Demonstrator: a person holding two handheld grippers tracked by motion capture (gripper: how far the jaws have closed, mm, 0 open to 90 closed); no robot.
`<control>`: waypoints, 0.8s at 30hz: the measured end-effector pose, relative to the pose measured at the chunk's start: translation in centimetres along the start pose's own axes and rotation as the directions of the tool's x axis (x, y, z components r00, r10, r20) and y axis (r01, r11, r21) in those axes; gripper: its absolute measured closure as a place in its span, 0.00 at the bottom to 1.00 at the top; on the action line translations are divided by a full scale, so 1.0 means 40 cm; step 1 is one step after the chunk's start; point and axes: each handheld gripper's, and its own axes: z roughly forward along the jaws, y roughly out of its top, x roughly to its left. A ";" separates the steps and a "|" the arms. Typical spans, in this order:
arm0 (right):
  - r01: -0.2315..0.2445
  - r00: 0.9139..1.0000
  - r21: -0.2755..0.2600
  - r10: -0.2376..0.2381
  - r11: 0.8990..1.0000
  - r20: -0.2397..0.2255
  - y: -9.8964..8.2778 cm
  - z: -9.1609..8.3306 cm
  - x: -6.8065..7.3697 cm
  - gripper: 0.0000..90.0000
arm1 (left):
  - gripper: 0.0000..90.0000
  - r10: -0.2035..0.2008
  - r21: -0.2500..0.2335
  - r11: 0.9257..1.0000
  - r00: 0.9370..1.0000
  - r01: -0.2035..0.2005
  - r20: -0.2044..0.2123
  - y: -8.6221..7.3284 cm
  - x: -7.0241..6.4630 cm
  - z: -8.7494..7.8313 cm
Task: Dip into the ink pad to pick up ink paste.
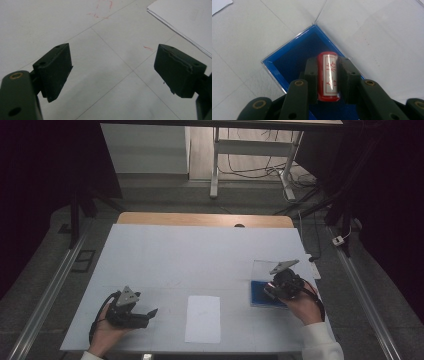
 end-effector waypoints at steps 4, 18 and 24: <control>-0.004 1.000 -0.003 0.004 1.000 0.001 -0.001 0.001 0.001 0.78 | 0.16 0.000 0.000 1.000 1.000 0.000 0.001 0.000 -0.001 0.000; 0.028 1.000 -0.061 -0.028 0.998 -0.007 -0.011 -0.017 -0.007 0.78 | 0.16 0.004 -0.006 1.000 1.000 -0.004 0.000 0.000 -0.003 -0.005; -0.020 0.998 -0.153 0.010 0.988 -0.068 -0.014 -0.070 -0.022 0.78 | 0.16 0.007 -0.004 1.000 1.000 -0.007 0.002 0.001 -0.003 -0.004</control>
